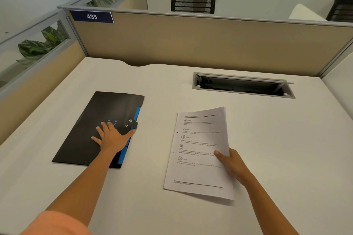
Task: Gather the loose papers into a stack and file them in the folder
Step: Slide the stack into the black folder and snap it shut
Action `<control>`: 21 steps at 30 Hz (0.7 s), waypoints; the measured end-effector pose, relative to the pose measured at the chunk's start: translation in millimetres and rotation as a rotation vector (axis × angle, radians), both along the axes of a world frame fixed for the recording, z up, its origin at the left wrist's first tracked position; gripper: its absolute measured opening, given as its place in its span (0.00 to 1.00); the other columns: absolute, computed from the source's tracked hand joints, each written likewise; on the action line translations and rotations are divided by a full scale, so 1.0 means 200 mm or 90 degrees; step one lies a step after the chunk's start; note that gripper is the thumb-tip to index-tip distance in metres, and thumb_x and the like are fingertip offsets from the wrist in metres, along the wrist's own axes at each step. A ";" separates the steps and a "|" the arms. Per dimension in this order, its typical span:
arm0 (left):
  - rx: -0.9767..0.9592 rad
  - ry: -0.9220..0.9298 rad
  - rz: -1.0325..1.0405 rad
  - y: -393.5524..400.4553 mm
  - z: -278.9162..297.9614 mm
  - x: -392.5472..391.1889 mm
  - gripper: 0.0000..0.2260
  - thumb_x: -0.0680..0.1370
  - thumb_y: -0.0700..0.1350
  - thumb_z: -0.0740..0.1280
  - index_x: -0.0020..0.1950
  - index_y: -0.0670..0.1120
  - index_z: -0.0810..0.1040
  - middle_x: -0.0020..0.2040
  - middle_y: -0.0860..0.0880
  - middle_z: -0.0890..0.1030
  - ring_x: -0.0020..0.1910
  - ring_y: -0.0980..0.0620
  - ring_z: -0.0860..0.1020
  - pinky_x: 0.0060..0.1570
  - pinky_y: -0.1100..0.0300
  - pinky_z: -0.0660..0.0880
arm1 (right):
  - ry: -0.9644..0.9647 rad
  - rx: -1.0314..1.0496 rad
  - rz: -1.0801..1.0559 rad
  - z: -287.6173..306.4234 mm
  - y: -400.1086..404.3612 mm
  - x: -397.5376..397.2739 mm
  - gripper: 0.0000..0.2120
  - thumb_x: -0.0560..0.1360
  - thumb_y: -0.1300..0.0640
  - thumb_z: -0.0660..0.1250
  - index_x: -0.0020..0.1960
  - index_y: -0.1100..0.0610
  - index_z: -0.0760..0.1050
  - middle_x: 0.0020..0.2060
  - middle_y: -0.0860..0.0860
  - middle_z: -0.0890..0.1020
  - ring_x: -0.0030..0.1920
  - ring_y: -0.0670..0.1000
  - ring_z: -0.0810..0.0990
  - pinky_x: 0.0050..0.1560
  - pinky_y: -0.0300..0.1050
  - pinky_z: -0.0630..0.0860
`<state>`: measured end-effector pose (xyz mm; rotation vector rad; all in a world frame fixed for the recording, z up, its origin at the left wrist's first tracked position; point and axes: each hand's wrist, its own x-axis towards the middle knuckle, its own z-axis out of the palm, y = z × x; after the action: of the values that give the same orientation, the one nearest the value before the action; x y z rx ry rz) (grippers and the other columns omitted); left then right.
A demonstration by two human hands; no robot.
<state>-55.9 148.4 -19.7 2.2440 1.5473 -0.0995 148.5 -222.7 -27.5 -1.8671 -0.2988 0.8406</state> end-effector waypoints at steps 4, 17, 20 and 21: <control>-0.012 0.009 -0.014 -0.08 0.00 0.04 0.54 0.69 0.74 0.61 0.80 0.39 0.45 0.80 0.39 0.44 0.78 0.38 0.40 0.71 0.31 0.41 | 0.006 0.013 -0.009 -0.01 -0.01 0.00 0.12 0.79 0.51 0.67 0.60 0.53 0.78 0.51 0.49 0.86 0.50 0.52 0.86 0.54 0.53 0.81; 0.068 0.086 -0.126 -0.54 0.04 0.22 0.49 0.73 0.75 0.52 0.80 0.39 0.47 0.80 0.36 0.49 0.77 0.34 0.49 0.70 0.31 0.53 | 0.111 0.131 -0.132 0.03 -0.08 -0.01 0.11 0.77 0.51 0.70 0.57 0.52 0.78 0.47 0.48 0.88 0.45 0.51 0.87 0.38 0.42 0.83; 0.083 0.097 -0.153 -0.62 0.05 0.25 0.49 0.73 0.75 0.51 0.79 0.39 0.49 0.79 0.36 0.52 0.76 0.35 0.53 0.69 0.33 0.56 | 0.154 0.137 -0.147 0.04 -0.09 0.00 0.11 0.76 0.49 0.70 0.57 0.51 0.77 0.47 0.49 0.88 0.44 0.52 0.87 0.36 0.43 0.83; 0.088 0.101 -0.161 -0.65 0.05 0.26 0.49 0.72 0.75 0.52 0.79 0.39 0.50 0.79 0.36 0.53 0.76 0.35 0.54 0.69 0.34 0.57 | 0.167 0.141 -0.150 0.04 -0.10 0.01 0.12 0.76 0.49 0.70 0.57 0.52 0.77 0.48 0.50 0.88 0.45 0.52 0.87 0.36 0.43 0.83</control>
<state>-4.6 19.2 -9.6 2.5904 1.3743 -0.2548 150.9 -242.6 -20.4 -1.5309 -0.0050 0.8417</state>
